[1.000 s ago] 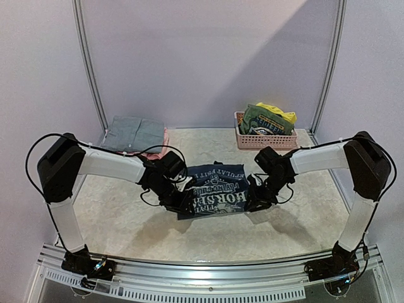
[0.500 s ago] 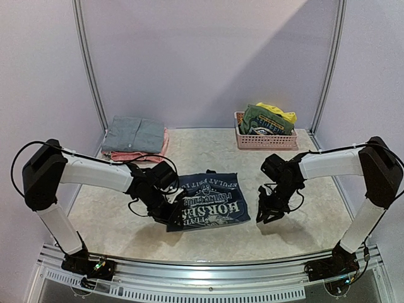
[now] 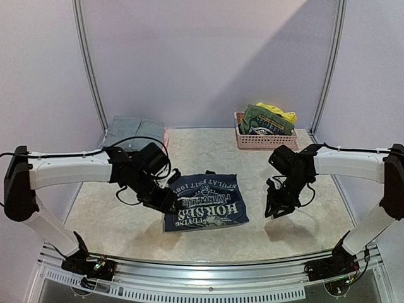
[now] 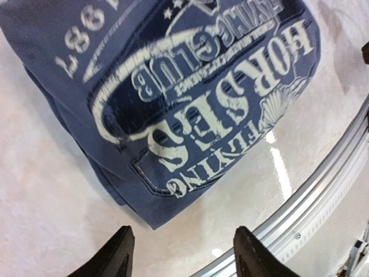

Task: Fold and stack the mixed laundry pile
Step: Adjust the square-folded tank top at the center of the board.

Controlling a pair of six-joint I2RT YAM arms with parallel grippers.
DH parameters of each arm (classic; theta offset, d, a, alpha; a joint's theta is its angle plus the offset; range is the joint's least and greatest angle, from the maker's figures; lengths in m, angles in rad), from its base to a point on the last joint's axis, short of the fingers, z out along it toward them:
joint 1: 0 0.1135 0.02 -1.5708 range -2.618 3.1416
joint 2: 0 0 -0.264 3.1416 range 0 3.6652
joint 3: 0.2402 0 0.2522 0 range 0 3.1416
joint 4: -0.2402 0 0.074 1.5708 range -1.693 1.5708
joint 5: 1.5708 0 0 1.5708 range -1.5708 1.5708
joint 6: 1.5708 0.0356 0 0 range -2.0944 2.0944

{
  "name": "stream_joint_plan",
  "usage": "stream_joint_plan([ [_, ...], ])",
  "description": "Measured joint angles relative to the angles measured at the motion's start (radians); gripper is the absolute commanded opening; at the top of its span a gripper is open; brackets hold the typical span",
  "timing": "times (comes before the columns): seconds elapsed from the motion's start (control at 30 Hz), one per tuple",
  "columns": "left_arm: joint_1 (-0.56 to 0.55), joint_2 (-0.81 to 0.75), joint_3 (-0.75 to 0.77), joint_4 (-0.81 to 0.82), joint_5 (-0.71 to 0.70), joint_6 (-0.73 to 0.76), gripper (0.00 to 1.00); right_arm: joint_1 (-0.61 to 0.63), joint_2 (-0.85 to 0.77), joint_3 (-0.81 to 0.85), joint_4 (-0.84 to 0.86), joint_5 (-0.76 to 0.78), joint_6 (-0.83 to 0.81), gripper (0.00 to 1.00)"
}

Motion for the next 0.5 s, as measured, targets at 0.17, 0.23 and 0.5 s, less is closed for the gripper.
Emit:
stream_joint_plan([
  [0.17, 0.004, -0.086, 0.074, -0.040, -0.120, 0.042, 0.82, 0.000, -0.036, -0.003, -0.006, 0.014, 0.006, 0.39],
  [0.23, 0.011, -0.111, 0.090, -0.043, -0.168, 0.063, 0.90, 0.000, -0.041, -0.005, -0.006, 0.016, 0.010, 0.40],
  [0.5, 0.149, -0.148, 0.092, 0.002, -0.227, 0.103, 1.00, 0.000, -0.050, -0.011, -0.006, 0.024, 0.023, 0.42],
])
